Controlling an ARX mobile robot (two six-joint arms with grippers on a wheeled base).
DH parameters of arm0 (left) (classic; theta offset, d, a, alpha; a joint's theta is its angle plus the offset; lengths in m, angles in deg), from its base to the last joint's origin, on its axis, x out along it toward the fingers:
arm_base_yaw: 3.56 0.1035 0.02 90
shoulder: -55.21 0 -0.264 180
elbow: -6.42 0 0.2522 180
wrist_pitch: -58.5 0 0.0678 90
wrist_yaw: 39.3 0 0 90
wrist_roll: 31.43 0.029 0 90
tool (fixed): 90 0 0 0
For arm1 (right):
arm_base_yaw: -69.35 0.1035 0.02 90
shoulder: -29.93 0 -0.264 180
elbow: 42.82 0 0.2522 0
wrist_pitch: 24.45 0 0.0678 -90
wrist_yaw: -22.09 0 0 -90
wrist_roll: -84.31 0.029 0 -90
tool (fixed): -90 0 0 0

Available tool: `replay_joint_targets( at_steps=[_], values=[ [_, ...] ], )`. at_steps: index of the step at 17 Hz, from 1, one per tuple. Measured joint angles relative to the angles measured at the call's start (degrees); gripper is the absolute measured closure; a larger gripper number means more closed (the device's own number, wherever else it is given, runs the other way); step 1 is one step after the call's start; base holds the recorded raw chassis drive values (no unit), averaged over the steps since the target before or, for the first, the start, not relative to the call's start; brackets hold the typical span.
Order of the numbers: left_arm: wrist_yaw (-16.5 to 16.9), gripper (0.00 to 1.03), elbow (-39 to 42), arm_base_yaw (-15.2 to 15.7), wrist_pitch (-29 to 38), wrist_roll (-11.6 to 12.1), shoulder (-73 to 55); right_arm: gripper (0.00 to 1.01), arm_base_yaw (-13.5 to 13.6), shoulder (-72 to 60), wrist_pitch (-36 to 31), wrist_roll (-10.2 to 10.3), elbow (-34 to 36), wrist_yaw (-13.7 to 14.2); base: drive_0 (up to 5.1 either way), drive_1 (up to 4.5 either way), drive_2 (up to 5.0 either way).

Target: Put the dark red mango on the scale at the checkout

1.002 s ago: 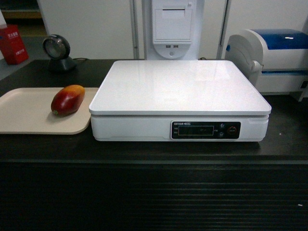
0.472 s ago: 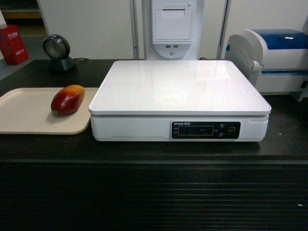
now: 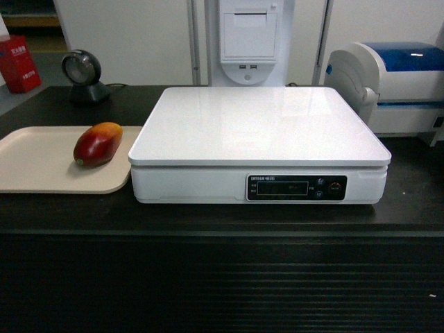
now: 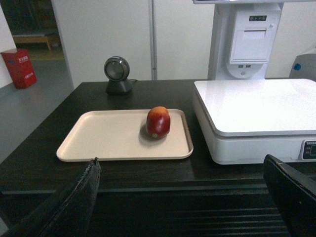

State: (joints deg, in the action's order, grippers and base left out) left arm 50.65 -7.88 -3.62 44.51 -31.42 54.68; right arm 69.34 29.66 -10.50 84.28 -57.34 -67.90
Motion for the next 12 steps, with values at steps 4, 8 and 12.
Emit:
replay_joint_targets(
  at_steps=[4,8,12],
  values=[
    [-34.6,0.05,-11.0,-25.3,-1.1,-6.4,-20.5,0.03,0.0,0.0,0.0,0.0,0.0,0.0,0.0,0.00,0.0],
    [-19.2,0.05,-15.8,-12.8,21.1,-5.6,-46.8,0.03,0.0,0.0,0.0,0.0,0.0,0.0,0.0,0.00,0.0],
    [-10.2,0.05,-20.7,-7.2,27.3,-3.8,-58.3,0.03,0.0,0.0,0.0,0.0,0.0,0.0,0.0,0.00,0.0]
  ],
)
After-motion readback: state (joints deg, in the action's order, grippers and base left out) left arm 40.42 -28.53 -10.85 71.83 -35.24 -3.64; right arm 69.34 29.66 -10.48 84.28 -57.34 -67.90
